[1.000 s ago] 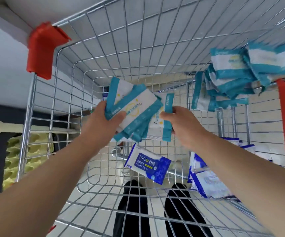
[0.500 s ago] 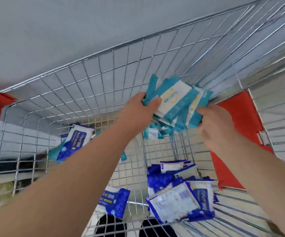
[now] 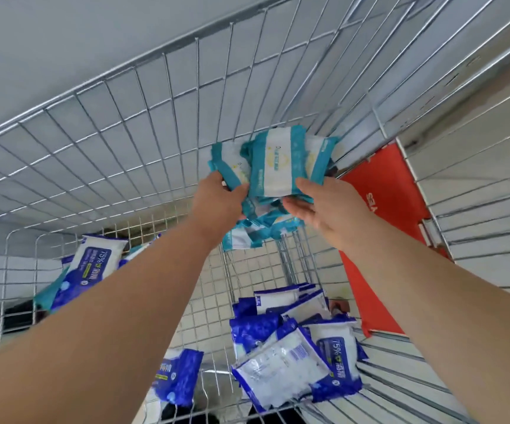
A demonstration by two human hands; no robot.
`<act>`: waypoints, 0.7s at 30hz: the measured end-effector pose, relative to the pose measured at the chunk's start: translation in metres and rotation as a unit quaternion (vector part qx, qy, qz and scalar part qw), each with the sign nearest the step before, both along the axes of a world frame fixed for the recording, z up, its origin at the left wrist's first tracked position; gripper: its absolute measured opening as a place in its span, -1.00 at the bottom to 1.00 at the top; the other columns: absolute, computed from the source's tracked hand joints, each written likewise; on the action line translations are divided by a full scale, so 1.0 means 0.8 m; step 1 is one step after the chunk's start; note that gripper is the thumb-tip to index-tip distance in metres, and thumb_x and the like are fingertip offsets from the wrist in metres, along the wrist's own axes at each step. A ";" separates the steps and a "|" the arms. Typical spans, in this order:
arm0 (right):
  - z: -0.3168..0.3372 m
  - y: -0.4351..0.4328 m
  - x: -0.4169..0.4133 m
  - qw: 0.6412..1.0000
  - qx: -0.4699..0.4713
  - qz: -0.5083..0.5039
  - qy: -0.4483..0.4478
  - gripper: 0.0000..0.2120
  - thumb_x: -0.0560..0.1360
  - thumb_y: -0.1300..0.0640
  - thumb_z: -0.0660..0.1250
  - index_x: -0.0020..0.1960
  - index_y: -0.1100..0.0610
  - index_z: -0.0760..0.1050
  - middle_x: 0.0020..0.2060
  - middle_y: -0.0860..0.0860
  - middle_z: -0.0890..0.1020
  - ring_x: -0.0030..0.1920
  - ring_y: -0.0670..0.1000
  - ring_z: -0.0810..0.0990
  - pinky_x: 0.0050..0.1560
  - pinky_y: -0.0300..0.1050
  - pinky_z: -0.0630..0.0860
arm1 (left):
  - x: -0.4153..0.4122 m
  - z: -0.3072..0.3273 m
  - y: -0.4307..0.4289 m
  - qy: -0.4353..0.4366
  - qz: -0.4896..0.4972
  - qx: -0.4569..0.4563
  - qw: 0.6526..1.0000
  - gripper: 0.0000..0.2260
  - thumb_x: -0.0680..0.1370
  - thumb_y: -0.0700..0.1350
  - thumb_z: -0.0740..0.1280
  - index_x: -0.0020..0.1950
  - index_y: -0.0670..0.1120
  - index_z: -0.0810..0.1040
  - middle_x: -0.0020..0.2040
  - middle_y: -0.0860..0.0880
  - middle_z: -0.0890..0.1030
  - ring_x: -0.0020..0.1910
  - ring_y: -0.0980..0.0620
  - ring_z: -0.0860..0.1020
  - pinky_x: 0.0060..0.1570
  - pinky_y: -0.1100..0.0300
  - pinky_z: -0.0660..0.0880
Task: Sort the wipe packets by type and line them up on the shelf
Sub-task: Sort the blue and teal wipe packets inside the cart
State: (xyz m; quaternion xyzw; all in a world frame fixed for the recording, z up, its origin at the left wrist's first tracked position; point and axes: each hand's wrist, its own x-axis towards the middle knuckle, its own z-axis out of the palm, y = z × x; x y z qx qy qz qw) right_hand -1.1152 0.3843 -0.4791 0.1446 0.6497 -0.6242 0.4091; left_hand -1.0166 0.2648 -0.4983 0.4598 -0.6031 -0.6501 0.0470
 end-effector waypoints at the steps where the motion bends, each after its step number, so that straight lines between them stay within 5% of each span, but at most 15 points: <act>1: -0.001 -0.004 -0.002 1.000 -0.004 -0.021 0.002 -0.96 0.57 0.31 0.25 0.01 0.25 0.45 -0.22 0.13 0.61 -0.28 0.04 0.62 -0.26 -0.13 0.65 | 0.000 -0.003 0.001 -0.005 0.001 -0.002 1.000 -0.83 0.58 -0.25 0.31 0.15 -0.14 0.45 0.02 -0.13 0.62 -0.04 -0.09 0.65 -0.17 0.09 0.64; 7: -0.015 -0.004 0.005 0.999 0.040 -0.019 0.003 -0.86 0.53 0.21 0.35 -0.05 0.30 0.49 -0.21 0.17 0.61 -0.28 0.06 0.60 -0.32 -0.17 0.64 | -0.002 -0.009 -0.002 -0.056 0.045 -0.076 0.995 -0.81 0.53 -0.13 0.36 0.08 -0.08 0.40 0.00 -0.09 0.58 -0.06 -0.14 0.63 -0.13 -0.13 0.62; 11: -0.026 0.012 0.014 0.998 0.062 0.025 0.018 -0.85 0.49 0.12 0.40 -0.09 0.20 0.51 -0.12 0.19 0.60 -0.16 0.08 0.62 -0.13 -0.12 0.64 | 0.011 -0.009 0.004 -0.093 0.005 -0.155 0.984 -0.77 0.53 -0.04 0.34 0.08 -0.05 0.35 0.00 -0.05 0.58 -0.09 -0.11 0.62 -0.12 -0.10 0.62; 17: -0.021 -0.001 0.021 0.999 0.011 0.012 0.043 -0.98 0.54 0.26 0.32 -0.05 0.22 0.51 -0.20 0.14 0.62 -0.22 0.02 0.61 -0.23 -0.21 0.64 | 0.010 -0.018 -0.002 -0.119 -0.087 -0.189 0.971 -0.75 0.53 -0.12 0.32 0.19 -0.14 0.45 0.13 -0.06 0.60 -0.08 -0.13 0.63 -0.10 -0.05 0.62; 21: -0.022 -0.003 0.022 0.998 0.030 0.013 0.047 -0.92 0.51 0.20 0.37 -0.03 0.20 0.52 -0.20 0.12 0.63 -0.25 0.02 0.61 -0.21 -0.16 0.64 | 0.019 -0.023 -0.008 -0.137 -0.110 -0.223 0.959 -0.75 0.55 -0.07 0.29 0.19 -0.11 0.45 0.06 -0.01 0.59 -0.09 -0.02 0.56 -0.24 0.17 0.49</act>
